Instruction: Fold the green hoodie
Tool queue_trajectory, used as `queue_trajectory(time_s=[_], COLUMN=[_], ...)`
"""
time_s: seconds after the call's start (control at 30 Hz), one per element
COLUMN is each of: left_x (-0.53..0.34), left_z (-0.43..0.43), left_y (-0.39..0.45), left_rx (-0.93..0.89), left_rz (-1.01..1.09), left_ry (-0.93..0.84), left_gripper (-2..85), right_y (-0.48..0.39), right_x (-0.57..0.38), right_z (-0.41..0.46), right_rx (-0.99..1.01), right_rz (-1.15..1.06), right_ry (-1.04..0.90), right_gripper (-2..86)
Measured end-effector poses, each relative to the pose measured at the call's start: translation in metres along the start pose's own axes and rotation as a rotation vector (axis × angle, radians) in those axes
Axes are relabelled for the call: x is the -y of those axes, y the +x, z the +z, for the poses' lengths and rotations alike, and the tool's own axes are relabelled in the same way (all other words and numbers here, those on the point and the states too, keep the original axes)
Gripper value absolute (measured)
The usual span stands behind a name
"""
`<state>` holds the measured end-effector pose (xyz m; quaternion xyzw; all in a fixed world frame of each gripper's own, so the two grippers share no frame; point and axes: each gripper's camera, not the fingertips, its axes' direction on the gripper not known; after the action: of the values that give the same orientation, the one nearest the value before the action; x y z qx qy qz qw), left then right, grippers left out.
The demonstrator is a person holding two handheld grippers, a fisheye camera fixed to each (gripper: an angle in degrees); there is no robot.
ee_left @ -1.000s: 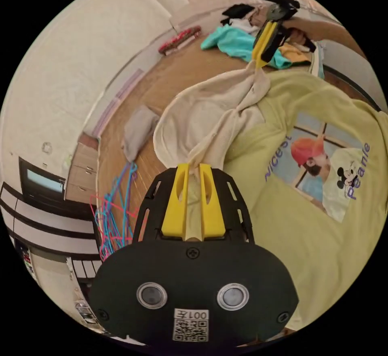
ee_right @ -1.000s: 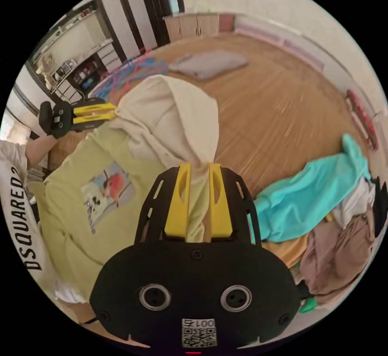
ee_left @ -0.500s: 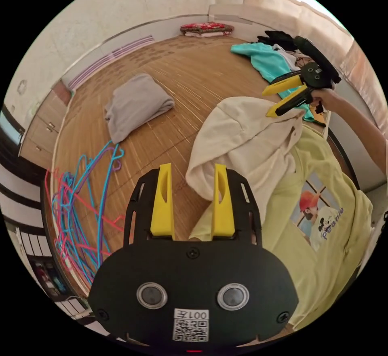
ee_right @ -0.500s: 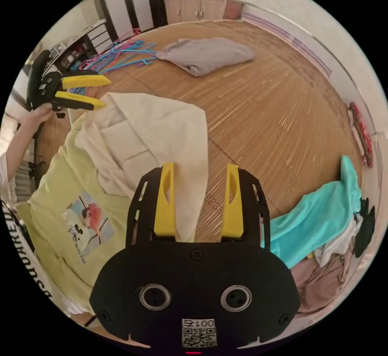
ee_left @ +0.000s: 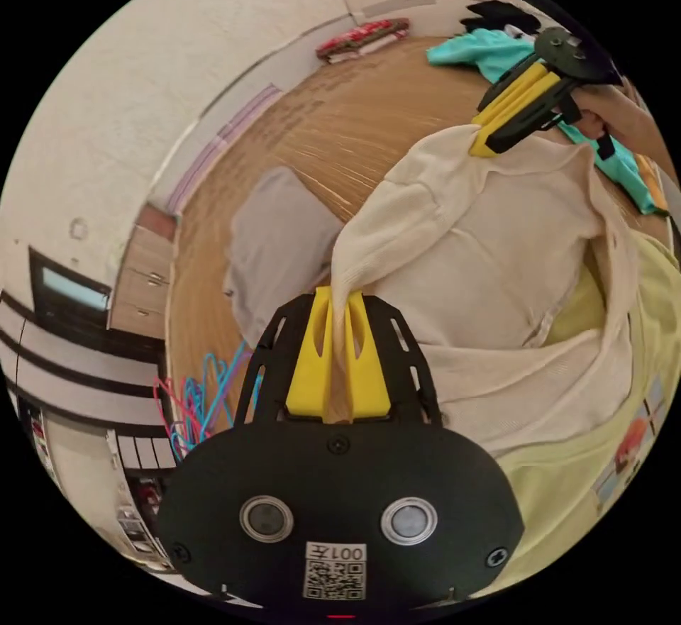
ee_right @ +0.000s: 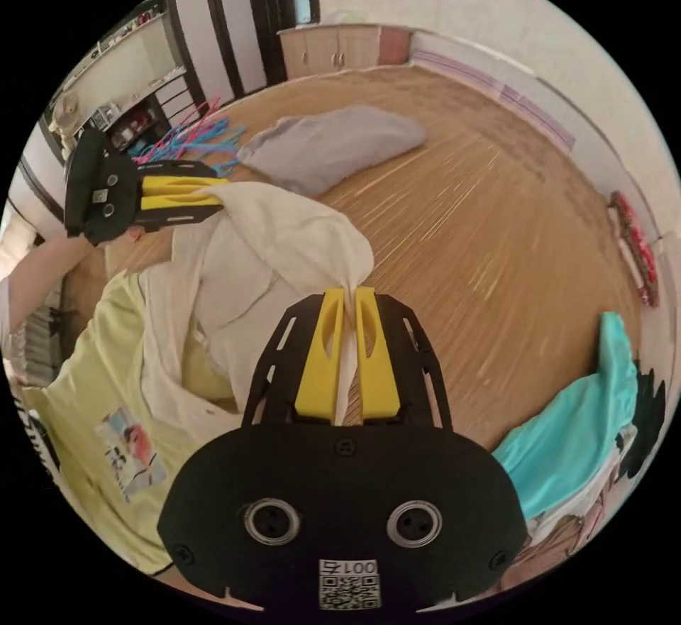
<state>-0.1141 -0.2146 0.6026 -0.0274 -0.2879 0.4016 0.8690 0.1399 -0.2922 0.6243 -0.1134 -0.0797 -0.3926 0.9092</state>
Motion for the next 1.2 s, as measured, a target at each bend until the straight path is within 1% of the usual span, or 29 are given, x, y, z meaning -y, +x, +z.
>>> queue_trajectory(time_s=[0.13,0.27,0.37,0.43,0.5,0.53,0.63,0.7,0.77,0.83,0.9,0.93,1.0,1.03,1.13,1.2], left_x=[-0.014,-0.047,-0.089,-0.12,-0.167,-0.179,-0.235,-0.272,-0.289,-0.29,-0.266,-0.258,-0.217,-0.206,-0.148,-0.106], left_z=[-0.032,-0.085,-0.14,-0.173,-0.215,-0.224,-0.248,-0.25,-0.251,-0.254,-0.256,-0.257,-0.253,-0.25,-0.225,-0.2], left_y=[-0.015,-0.022,-0.021,-0.018,-0.008,-0.005,0.026,0.05,0.061,0.063,0.052,0.048,0.039,0.039,0.053,0.067], left_rx=[0.063,0.12,0.071,0.016,-0.095,-0.12,-0.222,-0.329,-0.362,-0.309,-0.267,-0.277,-0.366,-0.379,-0.386,-0.416], left_rz=[-0.056,-0.041,0.011,0.035,0.072,0.077,0.153,0.191,0.215,0.228,0.196,0.184,0.164,0.164,0.219,0.258], left_ry=[0.106,0.218,0.321,0.36,0.39,0.387,0.271,0.112,0.033,-0.003,0.015,0.037,0.121,0.135,0.143,0.087], left_gripper=[-0.1,0.8,1.3,1.6,1.0,1.1,1.8,2.9,3.7,4.8,6.3,6.6,8.3,8.8,11.3,12.7], right_y=[-0.004,-0.027,-0.059,-0.084,-0.119,-0.127,-0.168,-0.196,-0.21,-0.214,-0.203,-0.199,-0.182,-0.179,-0.177,-0.18], right_x=[-0.002,-0.026,-0.063,-0.093,-0.139,-0.151,-0.203,-0.235,-0.251,-0.258,-0.254,-0.252,-0.238,-0.234,-0.213,-0.202], right_z=[-0.031,-0.084,-0.135,-0.161,-0.187,-0.19,-0.187,-0.176,-0.177,-0.186,-0.196,-0.197,-0.192,-0.189,-0.159,-0.13], right_rx=[0.003,0.053,0.127,0.147,0.207,0.227,0.358,0.439,0.446,0.424,0.352,0.338,0.327,0.332,0.329,0.271], right_rz=[-0.005,-0.077,-0.172,-0.231,-0.279,-0.29,-0.336,-0.335,-0.324,-0.296,-0.229,-0.207,-0.127,-0.115,-0.092,-0.089], right_ry=[0.135,0.275,0.352,0.354,0.328,0.313,0.128,-0.041,-0.07,-0.053,0.019,0.038,0.08,0.084,0.042,-0.029], right_gripper=[2.5,2.5,2.6,2.8,3.0,3.1,4.0,5.8,6.7,7.4,8.5,8.7,10.6,11.3,13.5,14.9])
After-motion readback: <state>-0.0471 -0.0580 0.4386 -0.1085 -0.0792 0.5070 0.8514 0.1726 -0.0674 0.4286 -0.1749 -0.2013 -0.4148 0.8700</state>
